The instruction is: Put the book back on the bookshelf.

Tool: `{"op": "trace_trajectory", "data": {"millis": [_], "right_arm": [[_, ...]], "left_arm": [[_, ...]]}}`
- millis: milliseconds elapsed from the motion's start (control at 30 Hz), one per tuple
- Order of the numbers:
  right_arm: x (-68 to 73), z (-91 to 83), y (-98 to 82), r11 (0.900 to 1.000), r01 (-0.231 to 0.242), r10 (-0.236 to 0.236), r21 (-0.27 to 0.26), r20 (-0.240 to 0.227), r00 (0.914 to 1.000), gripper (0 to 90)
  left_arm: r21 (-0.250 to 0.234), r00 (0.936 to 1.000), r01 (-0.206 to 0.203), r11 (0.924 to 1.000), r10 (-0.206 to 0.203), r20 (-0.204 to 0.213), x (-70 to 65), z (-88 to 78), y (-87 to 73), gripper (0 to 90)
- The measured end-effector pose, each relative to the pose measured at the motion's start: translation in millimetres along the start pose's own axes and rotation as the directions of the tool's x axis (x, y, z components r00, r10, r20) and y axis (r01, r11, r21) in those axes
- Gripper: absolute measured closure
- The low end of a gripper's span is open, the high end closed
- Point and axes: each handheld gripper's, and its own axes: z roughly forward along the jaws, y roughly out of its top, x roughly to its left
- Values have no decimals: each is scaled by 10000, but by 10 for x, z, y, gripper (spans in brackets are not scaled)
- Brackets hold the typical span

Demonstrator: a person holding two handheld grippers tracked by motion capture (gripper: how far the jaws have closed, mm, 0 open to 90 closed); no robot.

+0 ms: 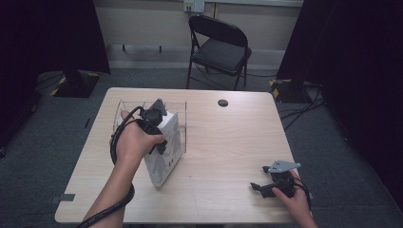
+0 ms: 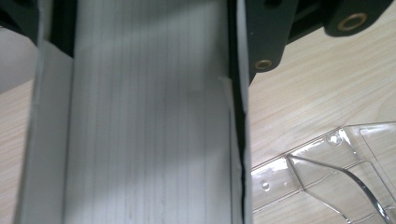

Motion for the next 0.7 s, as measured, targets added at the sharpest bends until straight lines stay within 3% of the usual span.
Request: {"op": "trace_trajectory", "data": {"millis": [200, 300, 400, 467, 700], "right_arm": [[-1, 0, 0, 10000, 4, -4, -2, -2, 10000, 120], [-1, 0, 0, 10000, 8, -8, 0, -3, 10000, 120], [-1, 0, 0, 10000, 4, -4, -3, 0, 10000, 119], [-1, 0, 0, 10000, 6, -6, 1, -3, 10000, 120], [-1, 0, 0, 10000, 5, -5, 1, -1, 10000, 120]], "left_arm": [[-111, 9994, 335, 9994, -334, 111, -11, 1, 45, 529], [-146, 9994, 322, 9994, -323, -122, -24, -14, 65, 530], [-227, 9992, 397, 9990, -399, -83, -23, -19, 80, 530], [-192, 9978, 660, 9976, -661, -9, -13, -21, 89, 530], [-206, 9966, 764, 9969, -770, -293, -8, -18, 139, 530]]}}
